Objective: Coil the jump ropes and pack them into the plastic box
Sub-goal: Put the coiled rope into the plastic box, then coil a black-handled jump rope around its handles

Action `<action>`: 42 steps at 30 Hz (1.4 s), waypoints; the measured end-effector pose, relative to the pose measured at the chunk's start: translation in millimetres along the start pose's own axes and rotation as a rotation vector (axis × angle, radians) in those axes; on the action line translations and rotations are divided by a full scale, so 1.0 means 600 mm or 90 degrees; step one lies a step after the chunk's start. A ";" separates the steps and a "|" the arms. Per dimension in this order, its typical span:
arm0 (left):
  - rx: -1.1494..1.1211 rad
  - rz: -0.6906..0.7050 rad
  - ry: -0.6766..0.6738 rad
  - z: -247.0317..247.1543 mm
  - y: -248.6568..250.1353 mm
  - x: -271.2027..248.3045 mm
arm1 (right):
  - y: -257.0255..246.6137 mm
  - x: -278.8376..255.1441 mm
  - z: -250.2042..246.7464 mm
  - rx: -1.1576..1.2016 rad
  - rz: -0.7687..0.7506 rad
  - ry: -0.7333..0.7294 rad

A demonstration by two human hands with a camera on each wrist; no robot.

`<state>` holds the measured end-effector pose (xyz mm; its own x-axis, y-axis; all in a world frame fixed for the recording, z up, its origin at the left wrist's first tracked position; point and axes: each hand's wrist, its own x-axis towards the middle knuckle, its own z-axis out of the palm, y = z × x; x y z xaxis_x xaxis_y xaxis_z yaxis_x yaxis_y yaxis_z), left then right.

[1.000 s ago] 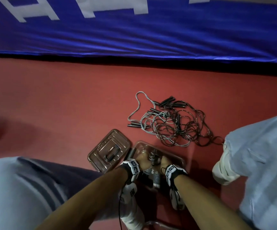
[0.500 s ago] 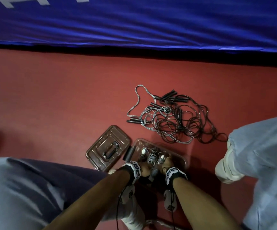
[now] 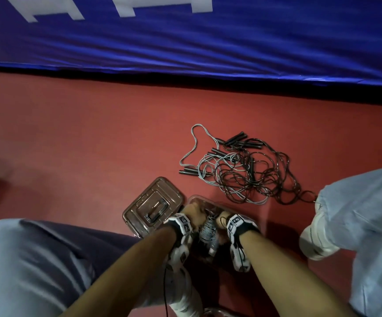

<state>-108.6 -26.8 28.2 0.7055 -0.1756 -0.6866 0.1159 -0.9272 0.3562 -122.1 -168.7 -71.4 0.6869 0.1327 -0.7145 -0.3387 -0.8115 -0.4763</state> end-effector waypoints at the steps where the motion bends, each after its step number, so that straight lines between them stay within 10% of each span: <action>1: -0.018 0.003 0.032 -0.022 0.002 0.000 | -0.019 0.000 -0.019 -0.009 0.010 -0.026; 9: -0.052 -0.109 0.144 -0.123 -0.074 0.030 | -0.168 0.067 -0.114 0.109 -0.072 0.052; 24: -0.062 -0.146 0.082 -0.125 -0.156 0.085 | -0.225 0.329 -0.085 -0.134 -0.082 0.052; 33: -0.048 -0.146 0.027 -0.099 -0.180 0.127 | -0.205 0.335 -0.061 -0.458 -0.160 0.040; 42: -0.043 -0.171 0.024 -0.131 -0.163 0.099 | -0.217 0.260 -0.118 -0.347 -0.197 0.128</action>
<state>-23.1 79.4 2.7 0.6693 0.0868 -0.7379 0.3471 -0.9146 0.2072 75.1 -82.6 -84.4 0.8249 0.3407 -0.4511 0.2323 -0.9318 -0.2790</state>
